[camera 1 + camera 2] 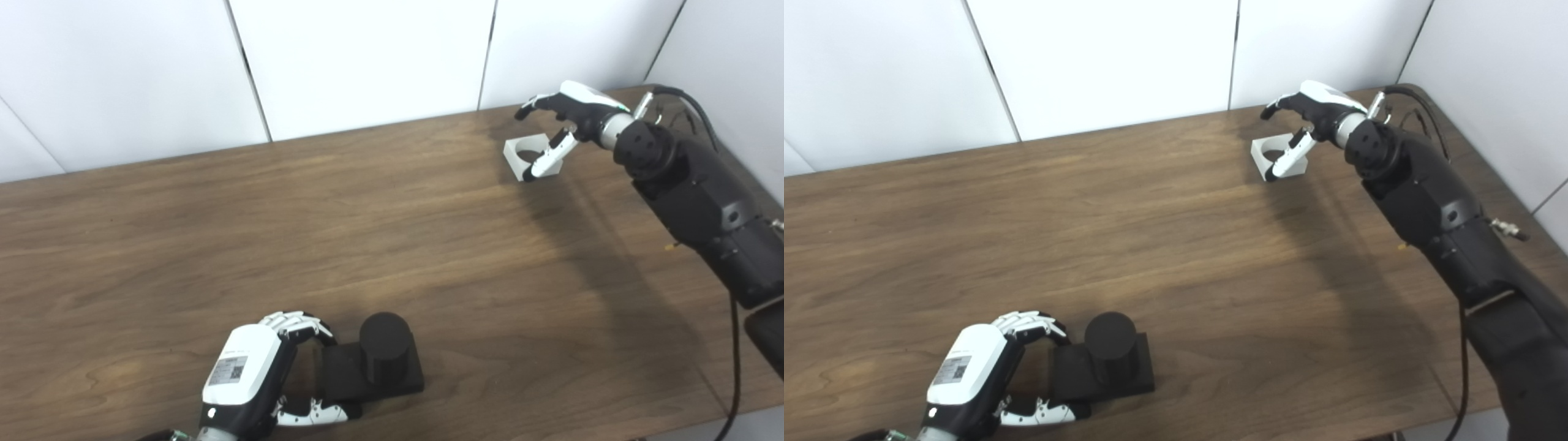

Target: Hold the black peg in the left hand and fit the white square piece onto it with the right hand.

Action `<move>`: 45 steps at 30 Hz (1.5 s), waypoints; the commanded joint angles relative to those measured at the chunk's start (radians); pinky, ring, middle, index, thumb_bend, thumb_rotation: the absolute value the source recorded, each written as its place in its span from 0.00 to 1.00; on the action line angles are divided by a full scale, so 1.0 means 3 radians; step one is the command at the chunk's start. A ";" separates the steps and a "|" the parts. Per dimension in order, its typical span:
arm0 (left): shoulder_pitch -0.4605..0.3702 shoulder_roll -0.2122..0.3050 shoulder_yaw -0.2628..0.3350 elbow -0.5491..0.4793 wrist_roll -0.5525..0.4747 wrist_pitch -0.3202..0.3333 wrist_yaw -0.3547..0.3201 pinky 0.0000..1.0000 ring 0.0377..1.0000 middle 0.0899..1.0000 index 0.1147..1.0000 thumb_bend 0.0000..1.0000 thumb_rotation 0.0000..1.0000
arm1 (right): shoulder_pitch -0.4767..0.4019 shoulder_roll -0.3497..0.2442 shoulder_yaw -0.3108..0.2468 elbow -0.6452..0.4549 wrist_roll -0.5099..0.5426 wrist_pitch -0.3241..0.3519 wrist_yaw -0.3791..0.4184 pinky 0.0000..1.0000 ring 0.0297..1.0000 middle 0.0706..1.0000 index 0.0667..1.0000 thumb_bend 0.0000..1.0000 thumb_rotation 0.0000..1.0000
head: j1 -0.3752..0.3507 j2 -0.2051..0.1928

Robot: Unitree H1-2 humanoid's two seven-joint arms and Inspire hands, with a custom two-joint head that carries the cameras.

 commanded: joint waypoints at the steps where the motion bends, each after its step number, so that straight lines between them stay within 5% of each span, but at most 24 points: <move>1: 0.0055 0.0004 -0.0048 -0.0038 -0.0018 -0.0009 -0.0105 0.84 0.78 0.69 0.42 0.52 0.05 | -0.0202 -0.0131 0.0013 0.0025 -0.0094 -0.0135 0.0028 0.91 1.00 0.96 0.80 0.96 0.18 | 0.0000 0.0003; 17: 0.0033 -0.0002 -0.0022 -0.0016 -0.0068 -0.0003 -0.0079 0.83 0.78 0.69 0.42 0.52 0.05 | -0.0384 -0.0121 0.0203 0.0282 -0.0418 -0.0290 0.0143 1.00 1.00 0.98 0.82 0.97 0.14 | 0.0045 -0.0022; 27: 0.0037 -0.0021 -0.0031 -0.0014 -0.0052 0.0004 -0.0071 0.83 0.78 0.69 0.42 0.52 0.05 | -0.0415 -0.0079 0.0138 0.0389 -0.0421 -0.0433 0.0054 0.97 1.00 0.97 0.81 0.96 0.16 | 0.0080 -0.0030; 43: 0.0045 -0.0047 -0.0051 -0.0054 -0.0012 0.0038 -0.0113 0.83 0.78 0.69 0.42 0.52 0.05 | -0.0334 -0.0060 0.0149 0.0354 -0.0637 -0.0627 -0.0150 0.91 0.97 0.88 0.60 0.89 0.10 | 0.0113 -0.0016; 45: 0.0046 -0.0050 -0.0052 -0.0059 -0.0006 0.0041 -0.0115 0.83 0.78 0.69 0.42 0.52 0.05 | -0.0314 -0.0050 0.0136 0.0370 -0.0652 -0.0673 -0.0227 0.89 0.96 0.87 0.49 0.62 0.13 | 0.0117 -0.0014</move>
